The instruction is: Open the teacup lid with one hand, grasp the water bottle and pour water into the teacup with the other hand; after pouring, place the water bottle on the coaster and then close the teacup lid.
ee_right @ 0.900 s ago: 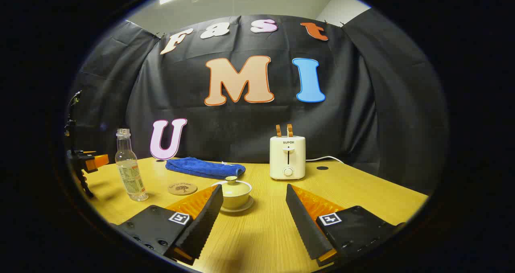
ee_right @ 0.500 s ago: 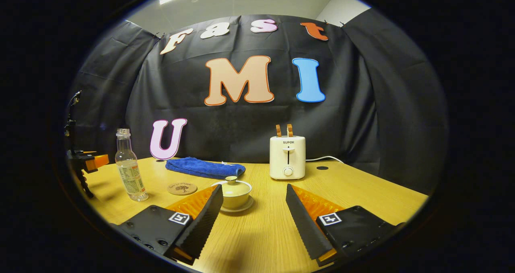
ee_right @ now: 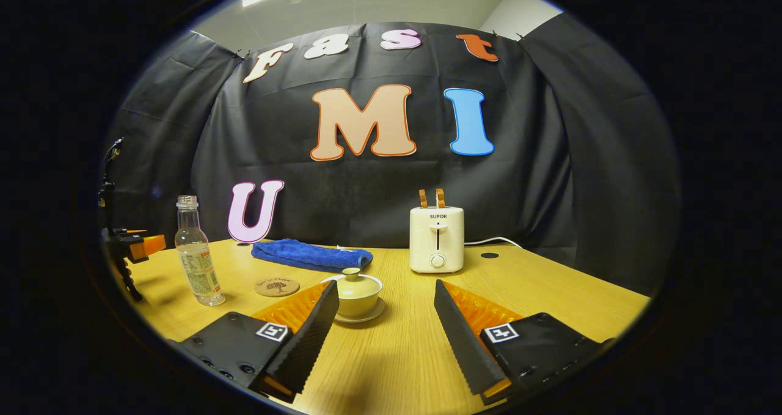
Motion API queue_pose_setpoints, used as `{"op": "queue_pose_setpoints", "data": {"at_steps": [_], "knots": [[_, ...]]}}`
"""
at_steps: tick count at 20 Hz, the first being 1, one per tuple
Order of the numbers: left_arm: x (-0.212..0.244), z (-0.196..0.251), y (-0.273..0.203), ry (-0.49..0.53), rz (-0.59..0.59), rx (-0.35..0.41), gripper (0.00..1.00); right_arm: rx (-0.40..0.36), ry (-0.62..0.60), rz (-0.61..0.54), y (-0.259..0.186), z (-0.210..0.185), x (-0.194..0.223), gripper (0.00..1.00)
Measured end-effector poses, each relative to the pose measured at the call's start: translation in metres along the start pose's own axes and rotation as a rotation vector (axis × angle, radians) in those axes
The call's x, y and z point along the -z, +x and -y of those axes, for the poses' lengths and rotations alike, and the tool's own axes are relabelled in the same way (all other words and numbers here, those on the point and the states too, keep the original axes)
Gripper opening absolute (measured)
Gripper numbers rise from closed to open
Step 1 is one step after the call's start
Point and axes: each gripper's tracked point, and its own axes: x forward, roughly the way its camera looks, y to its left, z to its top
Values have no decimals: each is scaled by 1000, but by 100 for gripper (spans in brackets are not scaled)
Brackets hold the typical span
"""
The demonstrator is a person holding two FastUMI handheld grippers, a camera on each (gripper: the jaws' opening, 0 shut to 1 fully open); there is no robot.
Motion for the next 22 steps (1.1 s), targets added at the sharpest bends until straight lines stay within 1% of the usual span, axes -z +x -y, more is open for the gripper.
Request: {"op": "queue_pose_setpoints", "data": {"at_steps": [1, 2, 3, 5, 6, 7, 10, 15, 16, 17, 18, 19, 20, 22], "knots": [[0, 0, 1, 0, 0, 0, 94, 0, 0, 0, 0, 0, 0, 99], [0, 0, 1, 0, 0, 0, 93, 0, 0, 0, 0, 0, 0, 94], [0, 0, 0, 1, 1, 0, 93, 0, 1, 0, 0, 0, 0, 99], [-1, 0, 0, 3, 3, 0, 93, -3, 1, -3, 1, -1, 0, 99], [0, 0, 0, 2, 3, 0, 94, -24, 1, -4, 2, -5, 0, 94], [-1, 0, 0, 1, 1, 0, 94, -41, 1, -7, 4, -7, 2, 94], [0, -1, 1, 1, 0, -3, 93, -38, 1, -5, 8, -8, 2, 94], [1, -1, 0, 1, 2, -5, 93, -68, 2, -8, 28, -23, 3, 94], [1, -1, 0, 1, 2, -5, 90, -78, 3, -11, 34, -27, 5, 99], [1, -1, 0, 1, 1, -5, 90, -84, 3, -15, 39, -29, 5, 97], [1, -1, 0, 1, 2, -5, 93, -88, 3, -18, 45, -32, 6, 96], [1, -1, 0, 1, 2, -5, 93, -93, 3, -22, 49, -34, 7, 94], [0, -1, 0, 1, 2, -5, 93, -99, 4, -25, 53, -37, 7, 99], [1, -1, 0, 1, 2, -5, 93, -113, 3, -40, 63, -43, 10, 99]]}}
